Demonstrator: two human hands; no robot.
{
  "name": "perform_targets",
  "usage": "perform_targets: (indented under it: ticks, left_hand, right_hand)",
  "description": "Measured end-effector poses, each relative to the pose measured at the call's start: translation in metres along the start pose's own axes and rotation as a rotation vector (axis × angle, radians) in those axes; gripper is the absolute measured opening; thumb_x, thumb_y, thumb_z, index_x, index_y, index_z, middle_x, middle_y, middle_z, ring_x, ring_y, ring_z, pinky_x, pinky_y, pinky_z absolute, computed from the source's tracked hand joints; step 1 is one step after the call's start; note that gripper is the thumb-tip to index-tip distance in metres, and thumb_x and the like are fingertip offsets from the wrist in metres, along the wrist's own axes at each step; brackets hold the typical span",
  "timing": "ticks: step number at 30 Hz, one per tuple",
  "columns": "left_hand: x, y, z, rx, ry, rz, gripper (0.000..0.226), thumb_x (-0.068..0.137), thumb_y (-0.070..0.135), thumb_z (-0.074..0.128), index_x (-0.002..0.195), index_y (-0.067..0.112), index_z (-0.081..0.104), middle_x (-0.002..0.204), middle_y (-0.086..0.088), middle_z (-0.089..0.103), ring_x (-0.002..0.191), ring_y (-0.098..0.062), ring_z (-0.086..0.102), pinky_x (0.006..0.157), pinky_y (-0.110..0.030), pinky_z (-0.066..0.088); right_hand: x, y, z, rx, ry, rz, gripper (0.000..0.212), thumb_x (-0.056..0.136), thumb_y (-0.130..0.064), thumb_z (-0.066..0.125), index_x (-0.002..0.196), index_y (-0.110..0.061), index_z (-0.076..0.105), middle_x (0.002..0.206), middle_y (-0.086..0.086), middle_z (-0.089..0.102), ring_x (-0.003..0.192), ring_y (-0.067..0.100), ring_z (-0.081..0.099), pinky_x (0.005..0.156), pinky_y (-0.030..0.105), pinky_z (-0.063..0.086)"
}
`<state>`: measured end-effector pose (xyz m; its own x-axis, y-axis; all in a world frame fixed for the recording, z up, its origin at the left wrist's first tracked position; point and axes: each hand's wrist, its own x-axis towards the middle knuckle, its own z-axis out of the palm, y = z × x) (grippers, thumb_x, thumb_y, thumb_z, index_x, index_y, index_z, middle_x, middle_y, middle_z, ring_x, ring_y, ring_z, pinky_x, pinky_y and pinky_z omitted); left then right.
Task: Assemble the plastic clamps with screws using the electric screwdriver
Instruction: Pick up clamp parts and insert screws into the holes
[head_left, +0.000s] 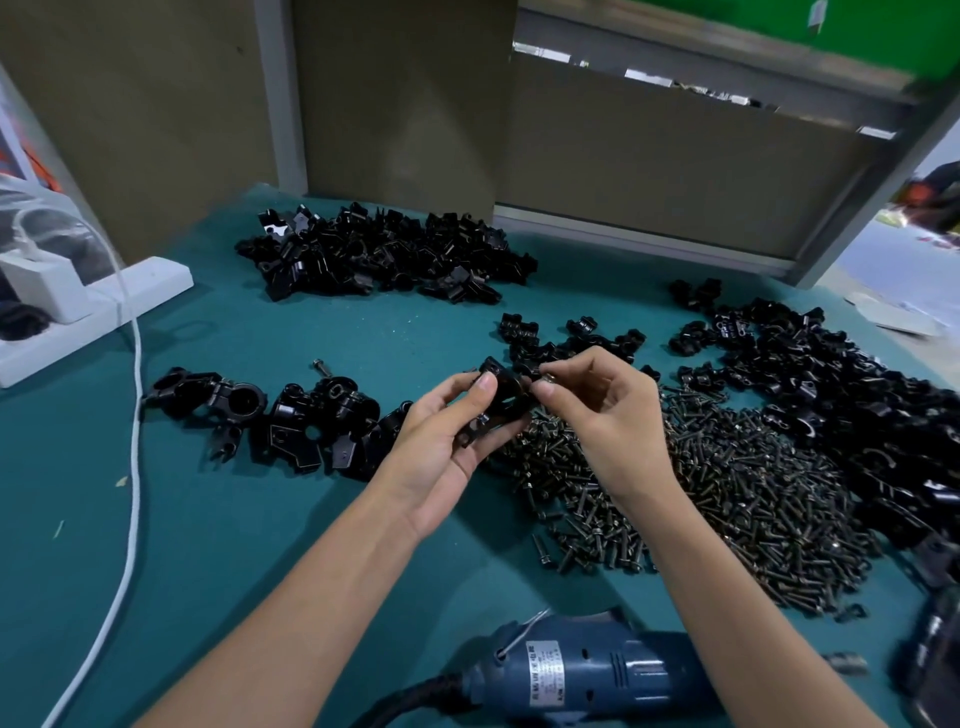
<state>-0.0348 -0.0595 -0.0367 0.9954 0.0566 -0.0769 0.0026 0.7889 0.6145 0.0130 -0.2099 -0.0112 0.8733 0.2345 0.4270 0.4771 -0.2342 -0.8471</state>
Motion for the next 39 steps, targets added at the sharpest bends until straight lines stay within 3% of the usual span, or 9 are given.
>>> perform_targets:
  ticks: [9,15,20,22,25,27,30,33,39]
  left_hand:
    - [0.002,-0.001,-0.005,0.016,-0.011,-0.009,0.027,0.078,0.016,0.066,0.099,-0.001,0.06,0.106,-0.017,0.071,0.106,-0.026,0.068,0.076,-0.029,0.06]
    - [0.003,-0.002,-0.009,-0.001,0.003,-0.014,0.033,0.08,0.016,0.066,0.106,-0.004,0.06,0.104,-0.016,0.072,0.098,-0.024,0.071,0.076,-0.03,0.06]
    - [0.004,-0.001,-0.007,0.014,-0.004,-0.034,0.029,0.079,0.014,0.066,0.102,-0.003,0.059,0.117,-0.026,0.067,0.105,-0.034,0.069,0.078,-0.033,0.061]
    - [0.005,-0.002,-0.006,0.049,-0.006,-0.048,0.026,0.078,0.013,0.067,0.098,-0.001,0.059,0.117,-0.027,0.067,0.106,-0.036,0.068,0.078,-0.033,0.061]
    - [0.005,-0.003,-0.007,0.055,-0.009,-0.058,0.025,0.078,0.013,0.066,0.097,-0.001,0.059,0.113,-0.026,0.069,0.103,-0.034,0.069,0.075,-0.032,0.062]
    - [0.005,-0.002,-0.008,0.046,-0.02,-0.053,0.024,0.079,0.013,0.065,0.097,-0.001,0.059,0.111,-0.024,0.071,0.101,-0.033,0.07,0.074,-0.03,0.061]
    - [0.006,-0.002,-0.008,0.047,-0.02,-0.049,0.023,0.079,0.014,0.066,0.096,0.0,0.06,0.11,-0.023,0.071,0.101,-0.033,0.07,0.073,-0.03,0.061]
    - [0.006,-0.002,-0.007,0.045,-0.017,-0.053,0.023,0.079,0.013,0.066,0.097,-0.001,0.06,0.111,-0.024,0.07,0.101,-0.033,0.07,0.072,-0.03,0.061]
    - [0.006,-0.002,-0.007,0.038,-0.014,-0.055,0.024,0.079,0.013,0.066,0.098,-0.001,0.059,0.111,-0.024,0.07,0.101,-0.033,0.07,0.072,-0.03,0.061]
  right_hand:
    - [-0.001,0.004,0.005,-0.001,0.015,0.008,0.01,0.081,-0.009,0.077,0.081,-0.016,0.07,0.079,-0.004,0.072,0.075,0.008,0.067,0.07,0.021,0.053]
    - [-0.005,0.002,0.004,0.002,-0.066,0.032,0.007,0.083,-0.017,0.076,0.088,-0.014,0.076,0.085,-0.003,0.074,0.08,0.012,0.068,0.072,0.025,0.052]
    - [0.005,0.0,-0.021,-0.09,-0.023,0.055,0.018,0.089,-0.031,0.064,0.104,-0.04,0.069,0.099,-0.018,0.072,0.088,-0.001,0.065,0.077,0.016,0.053]
    - [0.021,0.013,-0.049,-0.13,0.102,0.157,0.022,0.091,-0.02,0.062,0.1,-0.04,0.068,0.09,-0.014,0.073,0.073,0.01,0.063,0.063,0.02,0.052]
    - [0.041,0.052,-0.106,-0.516,0.236,0.338,0.023,0.095,-0.008,0.057,0.108,-0.021,0.071,0.101,0.005,0.073,0.056,0.016,0.054,0.047,0.023,0.043]
    - [0.047,0.075,-0.138,-0.752,0.194,0.475,0.03,0.095,-0.009,0.056,0.122,-0.012,0.066,0.112,0.014,0.07,0.068,0.023,0.06,0.059,0.027,0.048]
    - [0.049,0.094,-0.161,-0.98,-0.089,0.674,0.047,0.096,-0.03,0.06,0.138,-0.009,0.053,0.123,0.019,0.064,0.119,0.037,0.052,0.095,0.039,0.045]
    - [0.053,0.092,-0.165,-1.03,-0.224,0.658,0.043,0.091,-0.038,0.067,0.125,-0.012,0.062,0.117,0.016,0.066,0.124,0.036,0.048,0.103,0.038,0.04]
    - [0.056,0.08,-0.155,-1.007,-0.275,0.536,0.006,0.087,-0.021,0.073,0.082,-0.019,0.069,0.089,0.006,0.068,0.088,0.022,0.06,0.077,0.028,0.042]
